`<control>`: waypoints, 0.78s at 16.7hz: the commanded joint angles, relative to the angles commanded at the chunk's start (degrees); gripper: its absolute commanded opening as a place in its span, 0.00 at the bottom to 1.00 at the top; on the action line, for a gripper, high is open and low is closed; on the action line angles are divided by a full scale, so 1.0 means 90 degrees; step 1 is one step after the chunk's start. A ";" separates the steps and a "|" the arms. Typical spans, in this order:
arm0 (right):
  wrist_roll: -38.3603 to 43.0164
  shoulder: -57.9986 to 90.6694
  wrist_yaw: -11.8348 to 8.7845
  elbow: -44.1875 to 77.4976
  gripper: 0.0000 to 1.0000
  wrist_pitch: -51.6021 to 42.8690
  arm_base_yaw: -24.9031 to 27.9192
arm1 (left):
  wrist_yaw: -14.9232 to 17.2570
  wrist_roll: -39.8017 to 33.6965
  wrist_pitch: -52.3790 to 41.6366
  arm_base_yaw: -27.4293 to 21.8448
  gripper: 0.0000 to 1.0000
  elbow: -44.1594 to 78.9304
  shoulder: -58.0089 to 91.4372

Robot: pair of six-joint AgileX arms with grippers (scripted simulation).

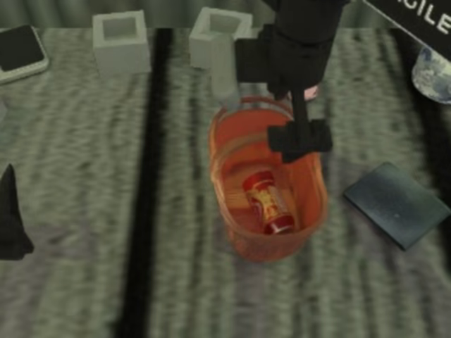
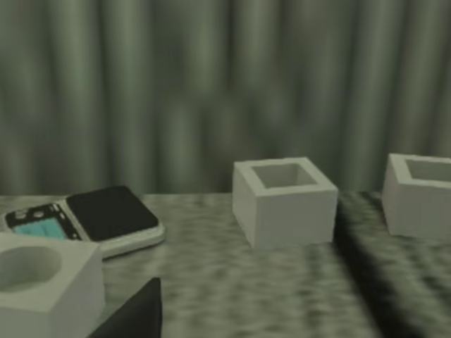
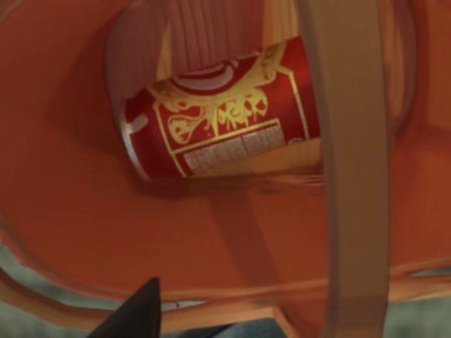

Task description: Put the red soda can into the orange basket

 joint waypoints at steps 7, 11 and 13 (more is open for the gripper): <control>-0.0403 0.0791 0.0028 0.0948 1.00 -0.0582 0.0261 | -0.0594 0.0131 -0.0332 0.0128 1.00 -0.0503 -0.0941; -0.0400 0.0779 0.0026 0.0910 1.00 -0.0551 0.0234 | -0.0594 0.0131 -0.0332 0.0128 1.00 -0.0503 -0.0941; -0.0412 0.0722 0.0028 0.0692 1.00 -0.0394 0.0255 | -0.0594 0.0131 -0.0332 0.0128 1.00 -0.0503 -0.0941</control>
